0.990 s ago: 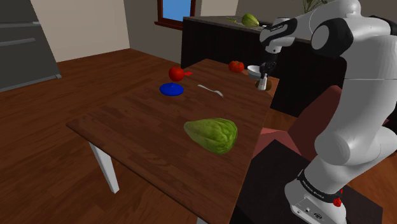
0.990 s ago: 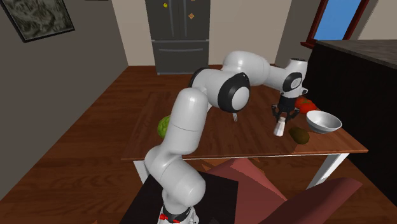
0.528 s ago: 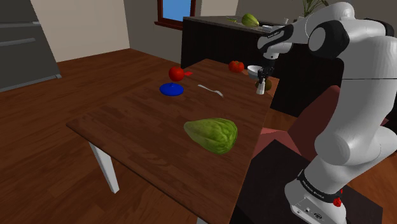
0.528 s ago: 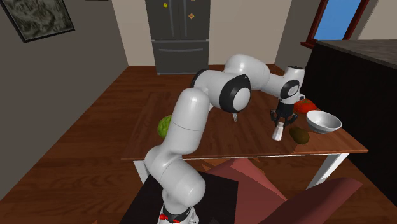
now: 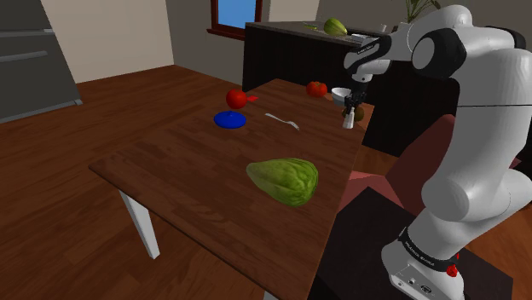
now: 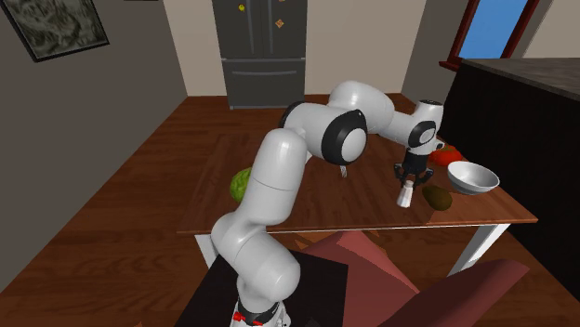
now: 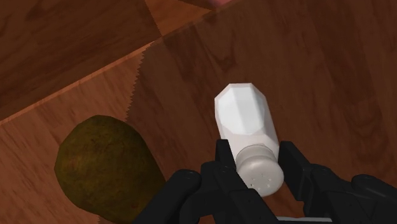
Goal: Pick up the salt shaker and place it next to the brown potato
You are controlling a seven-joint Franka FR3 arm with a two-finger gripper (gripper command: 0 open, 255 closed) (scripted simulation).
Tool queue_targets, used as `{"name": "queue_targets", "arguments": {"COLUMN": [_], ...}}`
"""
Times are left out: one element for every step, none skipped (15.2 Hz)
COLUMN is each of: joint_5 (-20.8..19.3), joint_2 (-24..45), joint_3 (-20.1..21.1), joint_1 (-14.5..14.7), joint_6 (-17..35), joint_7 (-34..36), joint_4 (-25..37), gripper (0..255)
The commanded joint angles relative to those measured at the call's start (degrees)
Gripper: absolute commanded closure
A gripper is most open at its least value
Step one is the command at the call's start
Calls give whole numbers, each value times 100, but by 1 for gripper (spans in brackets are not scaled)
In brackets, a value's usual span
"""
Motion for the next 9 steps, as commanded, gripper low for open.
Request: {"name": "queue_targets", "arguments": {"joint_5": [0, 0, 0, 0, 0, 0, 0, -20, -38], "joint_2": [0, 0, 0, 0, 0, 0, 0, -73, -139], "joint_3": [0, 0, 0, 0, 0, 0, 0, -8, -15], "joint_1": [0, 0, 0, 0, 0, 0, 0, 12, 23], "joint_6": [1, 1, 1, 1, 1, 1, 1, -159, -321], "joint_7": [0, 0, 0, 0, 0, 0, 0, 12, 23], "joint_4": [0, 0, 0, 0, 0, 0, 0, 88, 186], "gripper": [255, 0, 0, 0, 0, 0, 0, 0, 0]}}
